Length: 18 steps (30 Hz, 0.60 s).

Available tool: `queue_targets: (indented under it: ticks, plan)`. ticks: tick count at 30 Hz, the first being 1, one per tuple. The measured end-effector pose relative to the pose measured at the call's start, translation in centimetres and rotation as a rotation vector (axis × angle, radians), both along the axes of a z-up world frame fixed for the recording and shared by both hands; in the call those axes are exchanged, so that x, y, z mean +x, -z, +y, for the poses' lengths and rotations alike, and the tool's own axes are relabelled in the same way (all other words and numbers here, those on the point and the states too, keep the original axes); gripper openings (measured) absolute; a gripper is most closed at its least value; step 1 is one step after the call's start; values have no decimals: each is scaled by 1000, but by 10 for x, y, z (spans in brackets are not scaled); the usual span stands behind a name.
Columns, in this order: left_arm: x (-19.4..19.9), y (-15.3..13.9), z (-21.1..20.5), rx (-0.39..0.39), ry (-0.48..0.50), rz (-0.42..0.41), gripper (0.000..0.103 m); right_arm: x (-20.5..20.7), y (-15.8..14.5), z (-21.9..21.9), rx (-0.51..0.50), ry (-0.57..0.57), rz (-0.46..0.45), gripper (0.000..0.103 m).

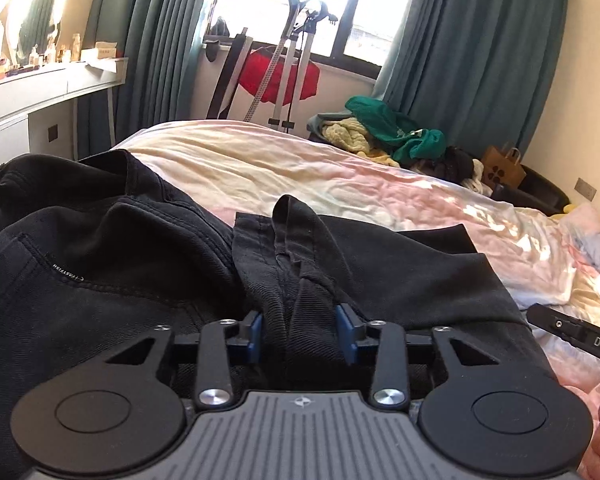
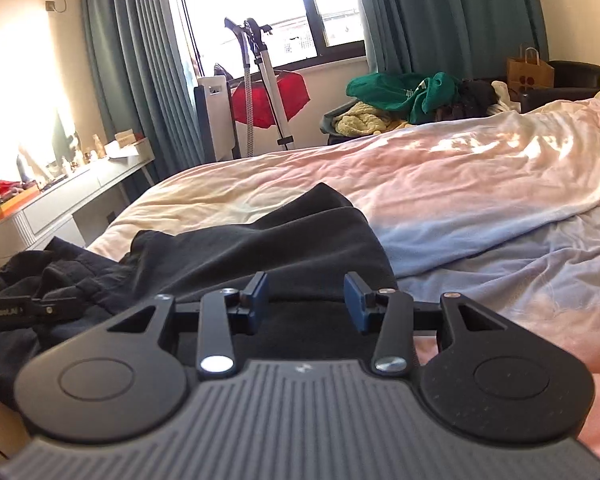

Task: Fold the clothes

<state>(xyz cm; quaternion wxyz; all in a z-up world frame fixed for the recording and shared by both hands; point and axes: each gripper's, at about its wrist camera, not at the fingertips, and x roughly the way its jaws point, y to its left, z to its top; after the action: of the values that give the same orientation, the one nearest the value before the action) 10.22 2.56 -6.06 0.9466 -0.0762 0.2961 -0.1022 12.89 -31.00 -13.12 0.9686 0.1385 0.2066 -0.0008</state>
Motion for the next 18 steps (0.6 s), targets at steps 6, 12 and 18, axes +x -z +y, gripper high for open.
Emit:
queue_targets:
  ticks: [6, 12, 18]
  plan:
    - [-14, -10, 9, -45, -22, 38, 12, 0, -3, -2, 16, -38, -27, 45]
    - [-8, 5, 8, 65, -94, 78, 7, 15, 13, 1, 28, -61, 66, 44]
    - [-19, 0, 22, 14, -122, 88, 31, 20, 23, 12, -47, -63, 73, 45]
